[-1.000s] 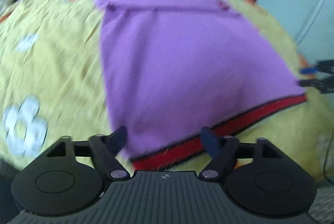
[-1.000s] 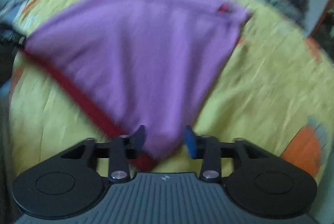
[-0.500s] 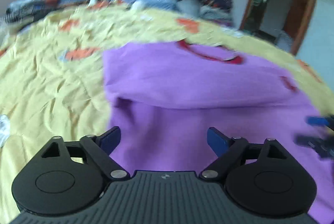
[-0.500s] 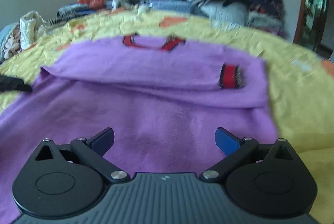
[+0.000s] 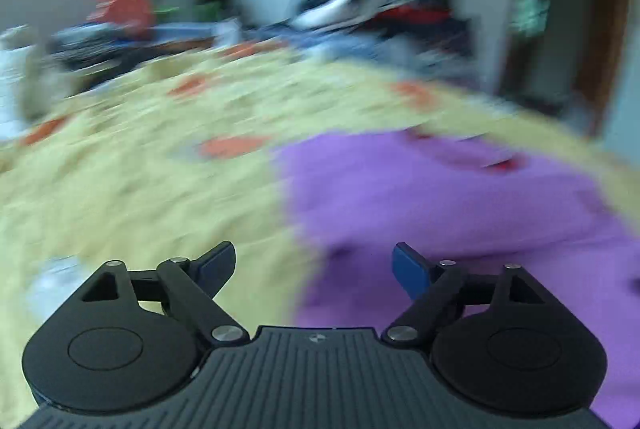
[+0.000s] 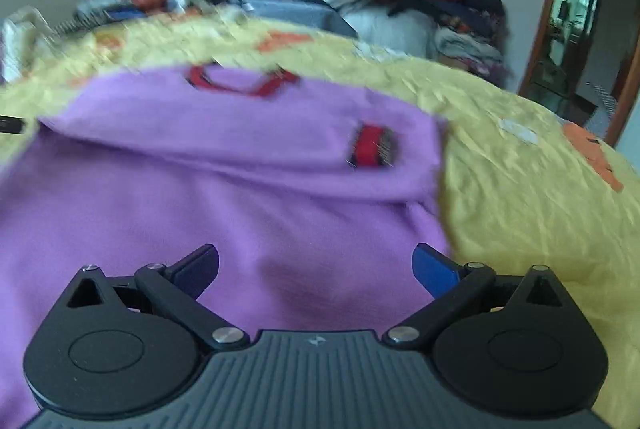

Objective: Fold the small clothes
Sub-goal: 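Move both tools back above the folded purple sweater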

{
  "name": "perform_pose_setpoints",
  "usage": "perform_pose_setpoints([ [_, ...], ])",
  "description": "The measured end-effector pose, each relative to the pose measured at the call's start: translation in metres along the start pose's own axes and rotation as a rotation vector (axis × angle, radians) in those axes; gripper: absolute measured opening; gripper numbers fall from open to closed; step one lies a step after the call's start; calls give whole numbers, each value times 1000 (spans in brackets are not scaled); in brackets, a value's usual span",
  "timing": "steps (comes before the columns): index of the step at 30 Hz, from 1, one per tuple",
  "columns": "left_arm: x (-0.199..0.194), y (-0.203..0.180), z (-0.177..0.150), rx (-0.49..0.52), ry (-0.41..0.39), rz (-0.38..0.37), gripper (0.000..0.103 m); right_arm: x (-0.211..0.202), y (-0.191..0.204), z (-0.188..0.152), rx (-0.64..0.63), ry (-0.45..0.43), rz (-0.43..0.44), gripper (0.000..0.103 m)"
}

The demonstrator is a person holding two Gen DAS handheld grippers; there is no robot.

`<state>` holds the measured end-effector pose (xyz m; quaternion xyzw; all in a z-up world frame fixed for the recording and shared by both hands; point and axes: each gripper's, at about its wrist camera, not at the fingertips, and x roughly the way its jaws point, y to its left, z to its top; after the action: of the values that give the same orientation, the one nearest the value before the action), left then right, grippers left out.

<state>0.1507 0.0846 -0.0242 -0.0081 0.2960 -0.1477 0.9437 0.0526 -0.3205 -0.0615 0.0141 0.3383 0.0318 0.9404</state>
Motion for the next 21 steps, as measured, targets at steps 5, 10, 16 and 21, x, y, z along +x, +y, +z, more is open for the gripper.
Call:
perform_pose_setpoints([
  [5,39,-40,1,103,79,-33,82,16,12,8,81,16,56,103],
  [10,66,-10,-2,92,123,8,72,33,7,-2,66,58,-27,103],
  [16,63,2,-8,61,100,41,66,26,-21,-17,77,53,-87,103],
  [21,46,2,-9,38,138,22,87,12,-11,-18,48,56,-124,103],
])
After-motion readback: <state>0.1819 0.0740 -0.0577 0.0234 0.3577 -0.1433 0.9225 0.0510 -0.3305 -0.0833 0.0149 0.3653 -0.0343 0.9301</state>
